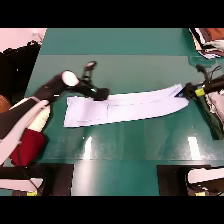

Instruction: Fold the shirts.

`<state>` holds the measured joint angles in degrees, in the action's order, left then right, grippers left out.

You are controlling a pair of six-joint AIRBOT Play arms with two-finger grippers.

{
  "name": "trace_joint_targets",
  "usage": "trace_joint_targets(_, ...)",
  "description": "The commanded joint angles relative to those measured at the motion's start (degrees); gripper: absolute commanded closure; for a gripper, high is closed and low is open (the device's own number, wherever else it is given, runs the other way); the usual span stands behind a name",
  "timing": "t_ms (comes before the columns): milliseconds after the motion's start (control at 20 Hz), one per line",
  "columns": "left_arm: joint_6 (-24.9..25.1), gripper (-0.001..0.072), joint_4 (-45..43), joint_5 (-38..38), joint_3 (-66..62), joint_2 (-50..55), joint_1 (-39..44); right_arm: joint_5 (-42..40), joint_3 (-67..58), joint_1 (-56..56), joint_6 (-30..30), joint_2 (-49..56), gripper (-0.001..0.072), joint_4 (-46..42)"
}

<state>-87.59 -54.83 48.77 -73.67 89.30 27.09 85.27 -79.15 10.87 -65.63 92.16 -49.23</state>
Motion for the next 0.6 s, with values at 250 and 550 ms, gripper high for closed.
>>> trace_joint_targets(250,-1.01,0.0688,0.44,0.46,-17.9,17.86,10.54,2.32,-12.33,-13.31,-5.14,-10.54,0.0697,15.72)
trace_joint_targets(550,-0.96,0.0687,-0.96,2.21,-17.9,17.86,9.57,-0.87,-18.05,-23.04,-5.51,-10.51,0.0697,16.65)
